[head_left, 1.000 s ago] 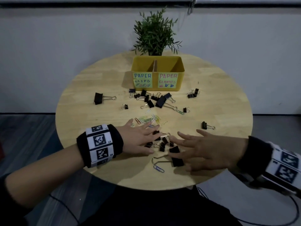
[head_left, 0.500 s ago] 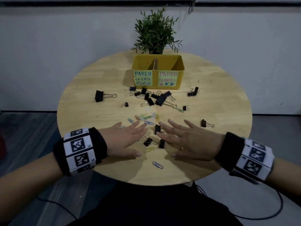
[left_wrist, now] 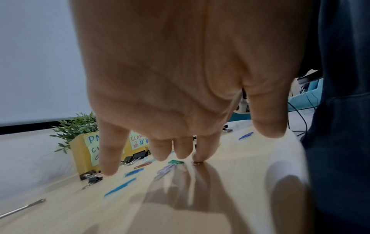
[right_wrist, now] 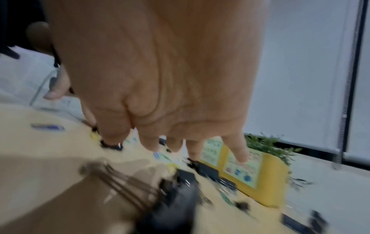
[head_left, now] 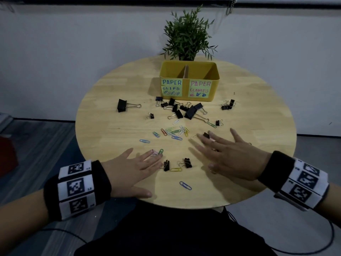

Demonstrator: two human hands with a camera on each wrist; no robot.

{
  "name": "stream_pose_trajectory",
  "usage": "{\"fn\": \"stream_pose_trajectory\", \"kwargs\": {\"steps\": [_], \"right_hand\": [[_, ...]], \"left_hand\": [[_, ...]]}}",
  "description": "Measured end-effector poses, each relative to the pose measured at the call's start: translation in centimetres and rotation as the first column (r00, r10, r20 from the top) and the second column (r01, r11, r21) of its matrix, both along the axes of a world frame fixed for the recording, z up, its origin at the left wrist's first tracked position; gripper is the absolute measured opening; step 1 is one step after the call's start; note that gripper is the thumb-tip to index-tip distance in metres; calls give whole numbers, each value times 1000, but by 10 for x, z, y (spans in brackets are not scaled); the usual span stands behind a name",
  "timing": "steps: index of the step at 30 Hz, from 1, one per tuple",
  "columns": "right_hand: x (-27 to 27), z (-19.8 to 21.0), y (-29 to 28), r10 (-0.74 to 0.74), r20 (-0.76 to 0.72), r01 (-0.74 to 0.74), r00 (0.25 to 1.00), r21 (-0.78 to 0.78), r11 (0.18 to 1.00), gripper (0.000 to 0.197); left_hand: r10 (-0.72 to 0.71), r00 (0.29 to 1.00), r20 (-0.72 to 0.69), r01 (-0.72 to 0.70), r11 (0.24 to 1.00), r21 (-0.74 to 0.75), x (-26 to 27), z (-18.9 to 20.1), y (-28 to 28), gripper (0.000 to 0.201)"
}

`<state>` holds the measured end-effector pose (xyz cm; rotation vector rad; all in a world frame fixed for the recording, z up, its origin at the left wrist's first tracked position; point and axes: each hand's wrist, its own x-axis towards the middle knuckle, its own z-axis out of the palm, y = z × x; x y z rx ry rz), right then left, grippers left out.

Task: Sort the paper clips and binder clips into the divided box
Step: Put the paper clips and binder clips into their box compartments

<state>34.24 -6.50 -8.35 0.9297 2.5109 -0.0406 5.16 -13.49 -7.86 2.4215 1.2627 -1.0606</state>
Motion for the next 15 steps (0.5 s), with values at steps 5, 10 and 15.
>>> {"fn": "stream_pose_trajectory", "kwargs": {"steps": [5, 10, 15], "right_hand": [[-35, 2, -21, 181, -142, -199, 973, -130, 971, 61], [-25, -5, -9, 106, -31, -108, 994, -47, 993, 83], [5, 1, 0, 133, -69, -133, 989, -3, 991, 61]], "left_hand": [[11, 999, -31, -11, 1000, 20, -12, 2, -8, 102], [38, 994, -98, -41, 999, -33, -30, 6, -9, 105], [154, 980, -122, -159, 987, -30, -42, 14, -3, 121]]}}
